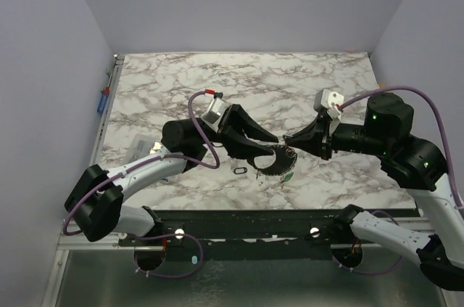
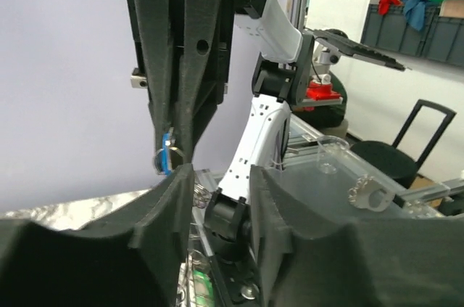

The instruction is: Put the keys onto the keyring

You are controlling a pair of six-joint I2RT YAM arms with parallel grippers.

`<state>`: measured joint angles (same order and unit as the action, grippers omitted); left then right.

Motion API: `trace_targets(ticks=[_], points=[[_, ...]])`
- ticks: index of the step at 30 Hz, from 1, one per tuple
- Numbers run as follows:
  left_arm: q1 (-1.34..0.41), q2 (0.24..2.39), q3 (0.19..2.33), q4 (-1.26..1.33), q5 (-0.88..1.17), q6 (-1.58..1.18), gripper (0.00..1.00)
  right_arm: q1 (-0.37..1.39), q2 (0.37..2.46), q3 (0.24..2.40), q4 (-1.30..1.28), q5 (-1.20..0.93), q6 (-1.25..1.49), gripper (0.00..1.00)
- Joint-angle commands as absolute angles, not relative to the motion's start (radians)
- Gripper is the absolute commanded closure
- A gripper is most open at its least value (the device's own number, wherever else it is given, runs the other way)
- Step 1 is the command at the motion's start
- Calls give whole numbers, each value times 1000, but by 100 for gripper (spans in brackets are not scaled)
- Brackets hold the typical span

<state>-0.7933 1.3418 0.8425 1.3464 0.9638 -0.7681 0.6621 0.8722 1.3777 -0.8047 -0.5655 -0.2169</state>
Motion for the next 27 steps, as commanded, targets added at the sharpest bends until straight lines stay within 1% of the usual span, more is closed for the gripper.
trace_targets(ticks=[1,2,3,4,9,11,13,14,16,19,23,27], points=[[-775,1316,822,1361,954,-758,37,660,899,1424,-849,-478,-252,99],[-768,1312,818,1354,955,-759,18,661,904,1429,-854,-466,-253,99],[-760,1305,811,1347,956,-759,4,662,908,1434,-858,-457,-254,99],[-748,1296,802,1338,956,-759,1,662,912,1438,-862,-447,-256,99],[-674,1219,739,1239,957,-720,1,661,935,1443,-874,-345,-250,99],[-639,1166,716,1130,952,-661,1,661,950,1436,-870,-281,-237,99],[-613,1098,699,955,917,-543,1,662,967,1427,-864,-199,-223,99],[-606,1053,698,812,870,-446,1,662,979,1424,-863,-157,-218,99],[-604,964,702,528,704,-237,1,662,1015,1419,-868,-76,-213,99],[-604,868,703,255,463,-35,1,663,1067,1414,-863,60,-202,99],[-604,811,684,82,196,87,1,662,1132,1430,-847,181,-176,99],[-605,795,612,64,-29,115,1,663,1206,1467,-826,203,-149,99]])
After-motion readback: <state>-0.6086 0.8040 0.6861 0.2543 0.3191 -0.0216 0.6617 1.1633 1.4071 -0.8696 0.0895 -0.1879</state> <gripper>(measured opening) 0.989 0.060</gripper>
